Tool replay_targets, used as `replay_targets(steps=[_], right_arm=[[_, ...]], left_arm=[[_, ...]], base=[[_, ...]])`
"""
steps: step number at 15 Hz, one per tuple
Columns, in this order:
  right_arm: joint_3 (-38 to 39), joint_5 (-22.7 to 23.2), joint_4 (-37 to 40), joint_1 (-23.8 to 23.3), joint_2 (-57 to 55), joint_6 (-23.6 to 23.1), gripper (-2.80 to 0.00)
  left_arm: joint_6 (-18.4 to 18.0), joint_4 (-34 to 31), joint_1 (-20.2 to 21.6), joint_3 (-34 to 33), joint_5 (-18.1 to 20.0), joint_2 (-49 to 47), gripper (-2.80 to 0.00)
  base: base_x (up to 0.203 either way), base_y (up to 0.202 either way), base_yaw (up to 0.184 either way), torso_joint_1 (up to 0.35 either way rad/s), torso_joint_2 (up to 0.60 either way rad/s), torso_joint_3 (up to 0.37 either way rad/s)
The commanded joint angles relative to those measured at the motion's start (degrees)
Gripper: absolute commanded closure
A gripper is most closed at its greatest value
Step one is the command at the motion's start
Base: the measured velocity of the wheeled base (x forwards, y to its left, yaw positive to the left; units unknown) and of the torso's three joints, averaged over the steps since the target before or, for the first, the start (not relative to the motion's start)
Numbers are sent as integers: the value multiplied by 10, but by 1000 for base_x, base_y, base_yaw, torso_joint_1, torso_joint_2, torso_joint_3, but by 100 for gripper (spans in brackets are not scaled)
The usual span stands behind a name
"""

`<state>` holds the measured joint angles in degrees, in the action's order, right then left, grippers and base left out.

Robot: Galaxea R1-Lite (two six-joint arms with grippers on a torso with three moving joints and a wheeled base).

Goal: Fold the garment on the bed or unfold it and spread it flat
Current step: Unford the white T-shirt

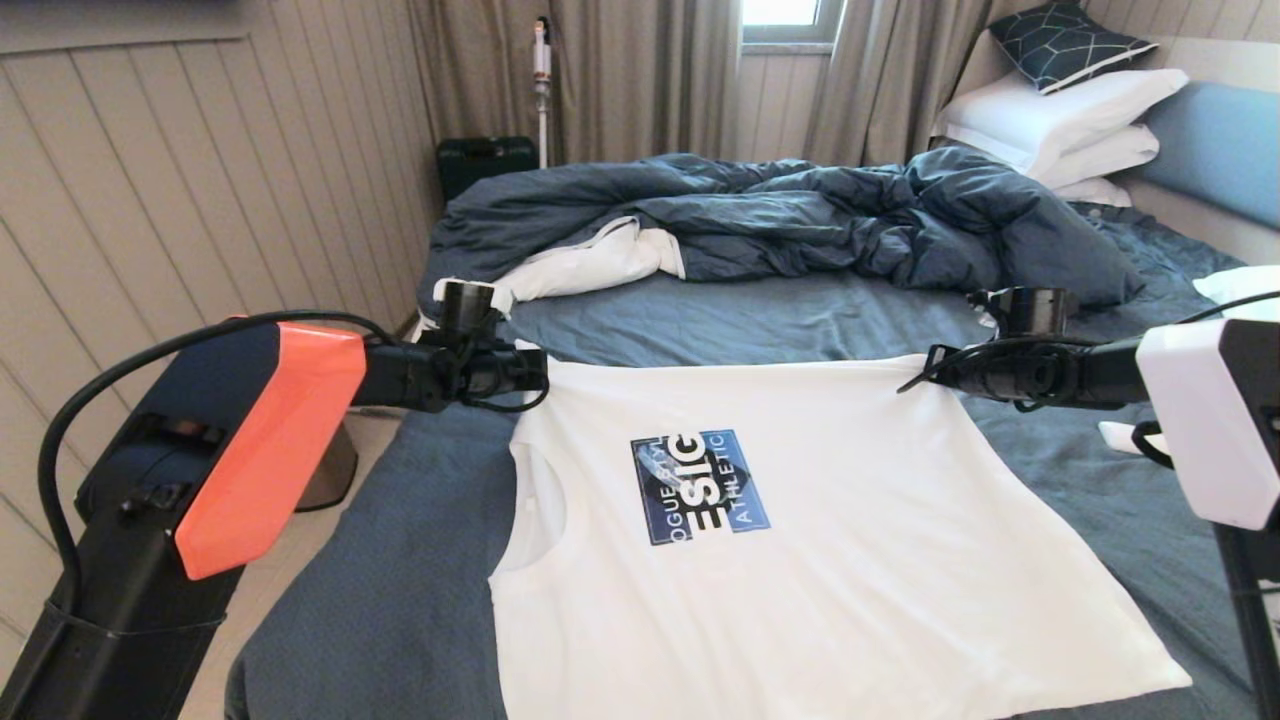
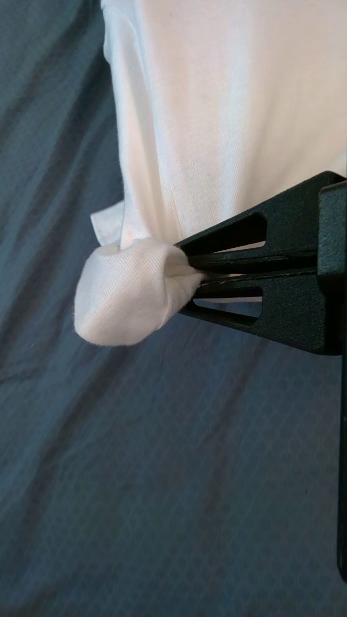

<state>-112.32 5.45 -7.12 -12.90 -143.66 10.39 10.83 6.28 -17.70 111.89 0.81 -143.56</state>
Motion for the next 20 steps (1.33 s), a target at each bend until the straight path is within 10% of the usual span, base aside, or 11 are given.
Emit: replay_targets(steps=[1, 20], right_arm=[[0, -10, -11, 2, 1, 0, 0], [0, -18, -12, 15, -31, -53, 0]], left_arm=[[-3, 0, 10, 0, 1, 5, 0], [-34, 0, 20, -2, 7, -21, 0]], base=[[0, 0, 0, 0, 0, 0], [0, 0, 0, 0, 0, 0]])
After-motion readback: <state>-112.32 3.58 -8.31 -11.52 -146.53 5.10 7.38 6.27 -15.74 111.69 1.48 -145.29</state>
